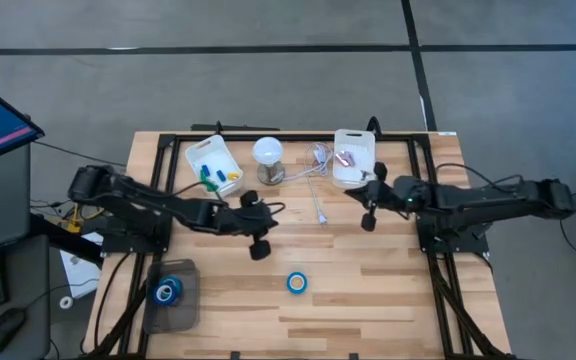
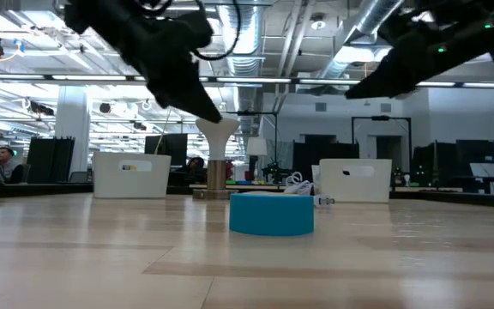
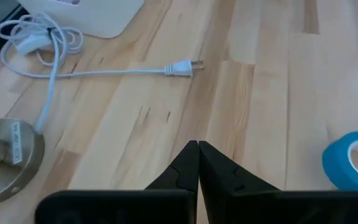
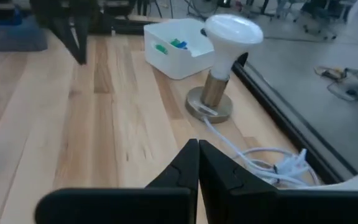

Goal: Pick and place Stapler, Stapler remover, tape
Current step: Put the light blue tape into the black bin

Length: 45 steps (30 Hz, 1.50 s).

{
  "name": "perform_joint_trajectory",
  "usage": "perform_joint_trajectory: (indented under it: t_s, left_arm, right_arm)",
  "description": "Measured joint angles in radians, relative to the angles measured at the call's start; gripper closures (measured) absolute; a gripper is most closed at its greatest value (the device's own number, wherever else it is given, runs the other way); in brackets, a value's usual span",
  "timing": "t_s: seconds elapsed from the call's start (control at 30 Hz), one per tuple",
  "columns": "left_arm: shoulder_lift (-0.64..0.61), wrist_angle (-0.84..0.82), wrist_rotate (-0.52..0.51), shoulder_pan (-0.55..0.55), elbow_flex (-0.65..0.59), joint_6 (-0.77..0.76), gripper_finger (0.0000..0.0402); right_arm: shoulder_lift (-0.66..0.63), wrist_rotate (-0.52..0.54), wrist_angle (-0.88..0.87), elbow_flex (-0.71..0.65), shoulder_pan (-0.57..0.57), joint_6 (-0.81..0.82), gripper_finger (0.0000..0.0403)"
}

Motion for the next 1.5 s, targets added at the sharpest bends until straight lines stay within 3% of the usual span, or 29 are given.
perform_joint_trajectory:
  t_s: [0.1, 0.23, 0.37, 0.53, 0.83, 1.0, 1.27, 1.5]
  left_arm:
    - [0.056, -0.003, 0.04, 0.001, 0.059, 0.045, 0.0399]
    - [0.106, -0.002, 0.206, -0.009, 0.119, 0.174, 0.0399]
    - [0.126, 0.001, 0.268, -0.025, 0.142, 0.176, 0.0399]
    - [0.127, 0.003, 0.257, -0.053, 0.142, 0.057, 0.0399]
    - [0.127, 0.004, 0.053, -0.144, 0.142, -0.157, 0.0399]
    - [0.127, 0.006, -0.005, -0.195, 0.175, -0.177, 0.04]
    - [0.224, -0.028, 0.0, -0.205, 0.281, -0.177, 0.04]
    - [0.356, -0.245, 0.055, -0.169, 0.449, -0.191, 0.04]
  right_arm:
    - [-0.068, 0.001, -0.034, -0.009, 0.006, -0.004, 0.0403]
    - [-0.122, 0.002, -0.079, -0.01, 0.005, -0.005, 0.0403]
    - [-0.133, 0.002, -0.093, -0.01, 0.006, -0.004, 0.0403]
    - [-0.122, 0.002, -0.103, -0.01, 0.006, -0.005, 0.0403]
    - [-0.123, 0.002, -0.098, -0.01, 0.006, -0.004, 0.0403]
    - [-0.123, 0.001, -0.096, -0.01, 0.006, 0.005, 0.0403]
    - [-0.123, 0.0, -0.082, -0.01, 0.006, 0.014, 0.0403]
    - [-0.123, -0.001, -0.087, -0.01, 0.006, 0.024, 0.0403]
